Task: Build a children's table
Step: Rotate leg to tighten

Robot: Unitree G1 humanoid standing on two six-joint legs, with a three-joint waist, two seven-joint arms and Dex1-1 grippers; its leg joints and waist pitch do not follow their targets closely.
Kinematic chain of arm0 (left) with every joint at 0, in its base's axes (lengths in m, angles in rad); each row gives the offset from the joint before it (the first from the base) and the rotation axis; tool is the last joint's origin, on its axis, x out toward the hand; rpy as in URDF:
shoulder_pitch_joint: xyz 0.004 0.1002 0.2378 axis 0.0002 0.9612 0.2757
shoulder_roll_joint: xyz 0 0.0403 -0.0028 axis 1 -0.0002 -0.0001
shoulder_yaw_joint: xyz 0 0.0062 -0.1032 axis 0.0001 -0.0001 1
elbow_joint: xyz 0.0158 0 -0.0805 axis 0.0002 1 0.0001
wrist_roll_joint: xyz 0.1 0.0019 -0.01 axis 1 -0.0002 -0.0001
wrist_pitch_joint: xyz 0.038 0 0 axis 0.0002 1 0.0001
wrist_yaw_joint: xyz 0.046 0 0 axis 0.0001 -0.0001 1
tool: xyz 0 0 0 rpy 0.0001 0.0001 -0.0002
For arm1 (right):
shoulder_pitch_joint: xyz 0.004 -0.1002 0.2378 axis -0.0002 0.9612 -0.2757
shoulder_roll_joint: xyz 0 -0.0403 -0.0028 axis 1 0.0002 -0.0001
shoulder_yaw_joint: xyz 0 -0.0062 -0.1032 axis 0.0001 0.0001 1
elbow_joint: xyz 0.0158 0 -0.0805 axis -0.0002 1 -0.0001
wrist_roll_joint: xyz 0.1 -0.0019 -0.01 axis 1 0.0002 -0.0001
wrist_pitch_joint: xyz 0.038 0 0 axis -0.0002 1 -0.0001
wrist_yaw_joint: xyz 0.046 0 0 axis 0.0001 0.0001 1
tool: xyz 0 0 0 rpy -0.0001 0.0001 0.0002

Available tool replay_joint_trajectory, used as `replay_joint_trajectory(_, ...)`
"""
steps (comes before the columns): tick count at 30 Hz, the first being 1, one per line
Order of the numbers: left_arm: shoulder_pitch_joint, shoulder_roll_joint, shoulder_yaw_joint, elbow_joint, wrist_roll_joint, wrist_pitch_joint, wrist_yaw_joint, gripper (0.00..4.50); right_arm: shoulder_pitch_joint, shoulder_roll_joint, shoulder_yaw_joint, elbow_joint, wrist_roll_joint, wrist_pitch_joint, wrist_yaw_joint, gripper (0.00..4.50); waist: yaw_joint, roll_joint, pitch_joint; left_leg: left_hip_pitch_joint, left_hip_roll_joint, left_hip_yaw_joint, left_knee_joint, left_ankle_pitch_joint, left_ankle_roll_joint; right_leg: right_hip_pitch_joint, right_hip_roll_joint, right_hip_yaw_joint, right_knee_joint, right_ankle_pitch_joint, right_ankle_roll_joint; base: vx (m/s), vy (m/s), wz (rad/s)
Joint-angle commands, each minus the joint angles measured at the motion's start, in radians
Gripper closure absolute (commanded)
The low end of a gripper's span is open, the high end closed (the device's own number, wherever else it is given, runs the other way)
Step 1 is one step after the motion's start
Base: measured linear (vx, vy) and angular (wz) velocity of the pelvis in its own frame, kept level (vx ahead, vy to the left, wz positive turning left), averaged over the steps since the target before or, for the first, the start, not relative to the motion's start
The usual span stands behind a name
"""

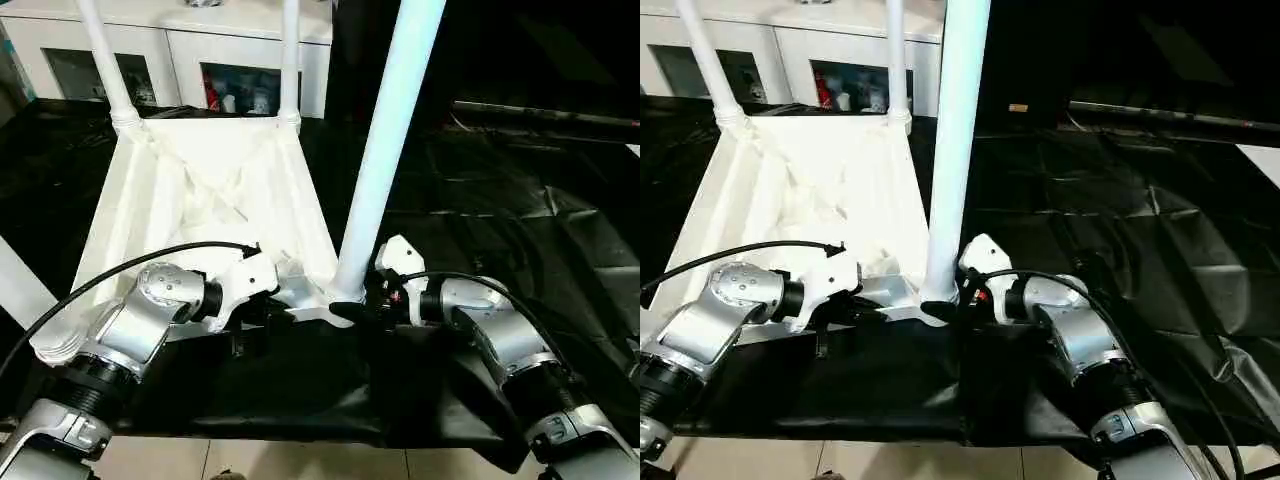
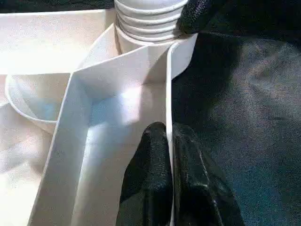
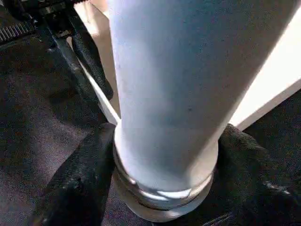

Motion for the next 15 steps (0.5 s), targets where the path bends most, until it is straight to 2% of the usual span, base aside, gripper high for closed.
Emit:
replay_joint_trajectory(1, 0.015, -0.030, -0.004, -0.056, -0.054, -0.017, -0.043, 4.50, -0.009, -0.011, -0.009, 0.004, -0.007, 0.010, -0.007, 1.71, -0.001, -0.006, -0.058, -0.002, 0.018, 0.002, -0.060, -0.123, 0.036, 0.058, -0.080, 0.062, -0.077, -0.227, -0.118, 0.000, 0.000, 0.00)
replay_joint_trajectory(4, 0.018, -0.032, -0.005, -0.059, -0.054, -0.011, -0.040, 4.50, -0.005, -0.004, -0.016, 0.010, -0.004, 0.010, -0.014, 1.73, -0.002, -0.007, -0.058, -0.002, 0.018, 0.002, -0.059, -0.121, 0.036, 0.058, -0.080, 0.063, -0.076, -0.226, -0.117, 0.000, 0.000, 0.00)
replay_joint_trajectory(8, -0.011, -0.072, 0.007, 0.008, -0.002, 0.017, 0.080, 4.50, -0.016, 0.050, -0.066, 0.073, -0.006, -0.003, -0.156, 1.74, -0.005, -0.007, -0.054, -0.001, 0.016, 0.003, -0.061, -0.131, 0.025, 0.054, -0.080, 0.062, -0.083, -0.259, -0.113, 0.000, 0.000, 0.00)
replay_joint_trajectory(10, -0.040, -0.130, 0.024, 0.080, 0.020, 0.042, 0.184, 4.50, -0.032, 0.109, -0.129, 0.147, 0.003, 0.017, -0.325, 1.75, -0.009, -0.006, -0.055, 0.000, 0.016, 0.002, -0.062, -0.144, 0.009, 0.054, -0.081, 0.062, -0.085, -0.291, -0.107, 0.000, 0.000, 0.00)
replay_joint_trajectory(12, -0.059, -0.175, 0.033, 0.124, 0.028, 0.063, 0.250, 4.50, -0.037, 0.143, -0.159, 0.190, -0.001, 0.025, -0.440, 1.75, -0.014, -0.007, -0.053, 0.001, 0.013, 0.001, -0.062, -0.159, -0.002, 0.053, -0.082, 0.061, -0.091, -0.341, -0.096, 0.000, 0.000, 0.00)
replay_joint_trajectory(13, -0.071, -0.206, 0.034, 0.150, 0.033, 0.078, 0.287, 4.50, -0.039, 0.166, -0.177, 0.213, -0.004, 0.032, -0.516, 1.75, -0.016, -0.007, -0.051, 0.005, 0.013, 0.000, -0.062, -0.185, -0.008, 0.048, -0.084, 0.061, -0.098, -0.389, -0.083, 0.000, 0.000, 0.00)
replay_joint_trajectory(14, -0.098, -0.267, 0.028, 0.199, 0.050, 0.095, 0.358, 4.50, -0.045, 0.213, -0.204, 0.249, -0.002, 0.036, -0.635, 1.75, -0.020, -0.005, -0.050, 0.004, 0.011, 0.000, -0.061, -0.200, -0.008, 0.047, -0.084, 0.060, -0.102, -0.421, -0.071, 0.000, 0.000, 0.00)
replay_joint_trajectory(15, -0.098, -0.267, 0.028, 0.199, 0.050, 0.095, 0.358, 4.50, -0.045, 0.213, -0.204, 0.249, -0.002, 0.036, -0.635, 1.75, -0.020, -0.007, -0.050, 0.008, 0.011, 0.000, -0.062, -0.205, -0.010, 0.045, -0.084, 0.059, -0.105, -0.434, -0.064, 0.000, 0.000, 0.00)
